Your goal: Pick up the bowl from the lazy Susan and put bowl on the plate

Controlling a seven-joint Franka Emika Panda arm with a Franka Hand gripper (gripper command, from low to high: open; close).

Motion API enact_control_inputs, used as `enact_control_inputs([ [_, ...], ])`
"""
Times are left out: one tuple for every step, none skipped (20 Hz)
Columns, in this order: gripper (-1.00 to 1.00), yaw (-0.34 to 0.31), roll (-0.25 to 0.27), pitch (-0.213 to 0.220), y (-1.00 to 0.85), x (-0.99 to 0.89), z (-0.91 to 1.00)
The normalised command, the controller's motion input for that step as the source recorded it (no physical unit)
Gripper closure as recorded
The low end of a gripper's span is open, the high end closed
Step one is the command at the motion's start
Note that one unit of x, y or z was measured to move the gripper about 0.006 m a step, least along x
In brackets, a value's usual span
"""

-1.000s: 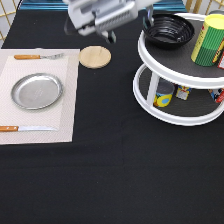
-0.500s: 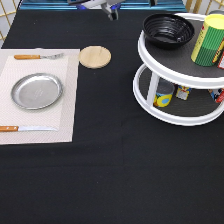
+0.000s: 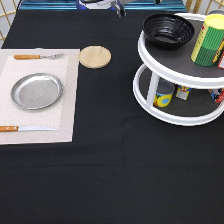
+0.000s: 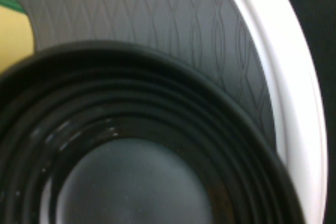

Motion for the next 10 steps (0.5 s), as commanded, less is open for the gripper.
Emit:
enact_control_inputs([
  [-1.00,-0.029,-0.151,0.000,0.25,0.00,-0.24],
  [-1.00,-0.033,-0.133,0.000,0.20,0.00,-0.22],
  [-1.00,-0.039,-0.105,0.000,0.19,0.04,-0.17],
  [-1.00,-0.050,-0.104,0.000,0.17,0.14,-0.13],
  [-1.00,-0.062,-0.094,0.020,0.08,0.17,-0.13],
  [-1.00,-0.066,-0.073,0.047,0.00,0.20,-0.09],
  [-1.00,-0.066,-0.040,0.065,0.00,0.20,-0.12],
  [-1.00,-0.065,-0.013,0.064,0.00,0.15,-0.12],
  [-1.00,-0.060,0.000,0.060,-0.01,0.14,-0.16],
  [-1.00,-0.061,0.000,0.051,0.00,0.14,-0.18],
])
